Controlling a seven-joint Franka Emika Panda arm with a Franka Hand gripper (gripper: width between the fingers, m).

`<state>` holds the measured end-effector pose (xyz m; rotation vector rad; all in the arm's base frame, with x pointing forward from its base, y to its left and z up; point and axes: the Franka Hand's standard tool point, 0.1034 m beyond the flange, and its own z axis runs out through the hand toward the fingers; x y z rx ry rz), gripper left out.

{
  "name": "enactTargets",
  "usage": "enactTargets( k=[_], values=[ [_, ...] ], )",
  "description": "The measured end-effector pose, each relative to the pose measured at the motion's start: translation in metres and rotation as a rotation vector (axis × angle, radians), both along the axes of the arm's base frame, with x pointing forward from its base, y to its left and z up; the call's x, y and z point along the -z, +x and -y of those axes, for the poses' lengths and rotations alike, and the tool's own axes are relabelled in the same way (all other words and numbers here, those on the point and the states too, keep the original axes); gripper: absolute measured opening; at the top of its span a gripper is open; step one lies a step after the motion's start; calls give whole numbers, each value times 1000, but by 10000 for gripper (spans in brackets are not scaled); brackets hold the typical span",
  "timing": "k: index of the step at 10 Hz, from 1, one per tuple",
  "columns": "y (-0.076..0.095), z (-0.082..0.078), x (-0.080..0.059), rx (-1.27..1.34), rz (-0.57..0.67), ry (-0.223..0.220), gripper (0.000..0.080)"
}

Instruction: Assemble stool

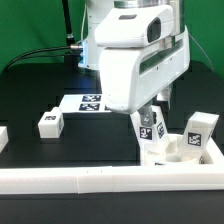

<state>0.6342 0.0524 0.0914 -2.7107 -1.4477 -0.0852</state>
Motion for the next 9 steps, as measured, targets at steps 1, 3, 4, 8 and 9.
enactTargets(
  k=[1,3,4,8,9],
  values=[
    [0,0,0,55,-5,2,338],
    [3,-5,0,358,-1,14,338],
    [7,-8,-1,477,15,22,338],
    [14,-8,-2,1034,2,66,338],
    [15,-11,-1,1152,-3,78,338]
  ],
)
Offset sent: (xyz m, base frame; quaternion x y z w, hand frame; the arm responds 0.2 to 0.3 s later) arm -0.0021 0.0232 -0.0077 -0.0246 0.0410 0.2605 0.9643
